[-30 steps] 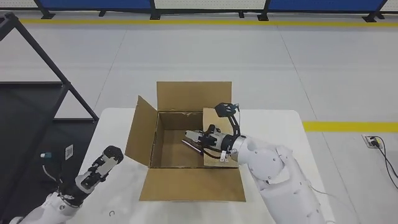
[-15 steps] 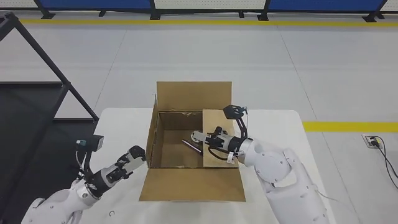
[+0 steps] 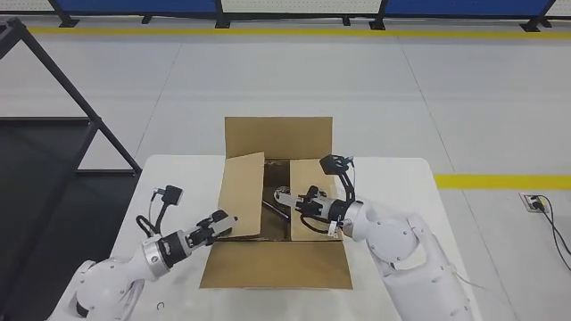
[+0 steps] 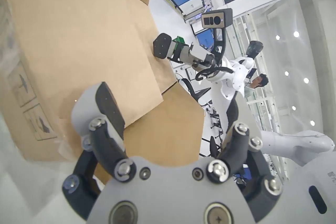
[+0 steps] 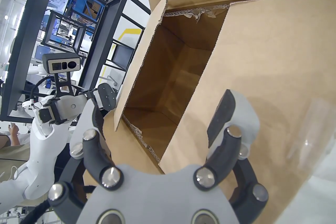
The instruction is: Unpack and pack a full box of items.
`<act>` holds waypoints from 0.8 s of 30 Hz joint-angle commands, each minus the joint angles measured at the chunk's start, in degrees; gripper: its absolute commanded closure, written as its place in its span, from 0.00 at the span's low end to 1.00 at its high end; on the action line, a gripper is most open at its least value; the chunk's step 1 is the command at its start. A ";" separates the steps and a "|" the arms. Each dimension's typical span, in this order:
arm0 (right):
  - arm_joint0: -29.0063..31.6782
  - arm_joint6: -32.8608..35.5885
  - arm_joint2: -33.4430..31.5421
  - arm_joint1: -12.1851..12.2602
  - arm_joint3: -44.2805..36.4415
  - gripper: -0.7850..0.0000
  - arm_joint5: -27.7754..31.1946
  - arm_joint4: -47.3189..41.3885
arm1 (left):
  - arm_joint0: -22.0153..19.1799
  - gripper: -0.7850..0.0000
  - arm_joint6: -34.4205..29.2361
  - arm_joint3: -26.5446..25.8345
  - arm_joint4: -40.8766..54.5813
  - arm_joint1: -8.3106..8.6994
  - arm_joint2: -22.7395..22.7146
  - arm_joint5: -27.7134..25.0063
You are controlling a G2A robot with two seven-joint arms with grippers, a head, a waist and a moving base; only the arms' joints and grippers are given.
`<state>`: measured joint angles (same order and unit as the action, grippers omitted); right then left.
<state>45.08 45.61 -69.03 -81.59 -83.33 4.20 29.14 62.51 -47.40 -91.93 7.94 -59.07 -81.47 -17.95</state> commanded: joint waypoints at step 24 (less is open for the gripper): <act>1.18 -1.29 0.48 1.02 -0.88 0.00 0.53 -1.39 | -10.14 0.00 5.60 8.06 0.16 -1.87 9.25 9.83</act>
<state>46.33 44.32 -68.71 -80.58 -84.36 4.68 27.81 52.47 -42.52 -83.78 8.92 -60.88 -72.58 -8.45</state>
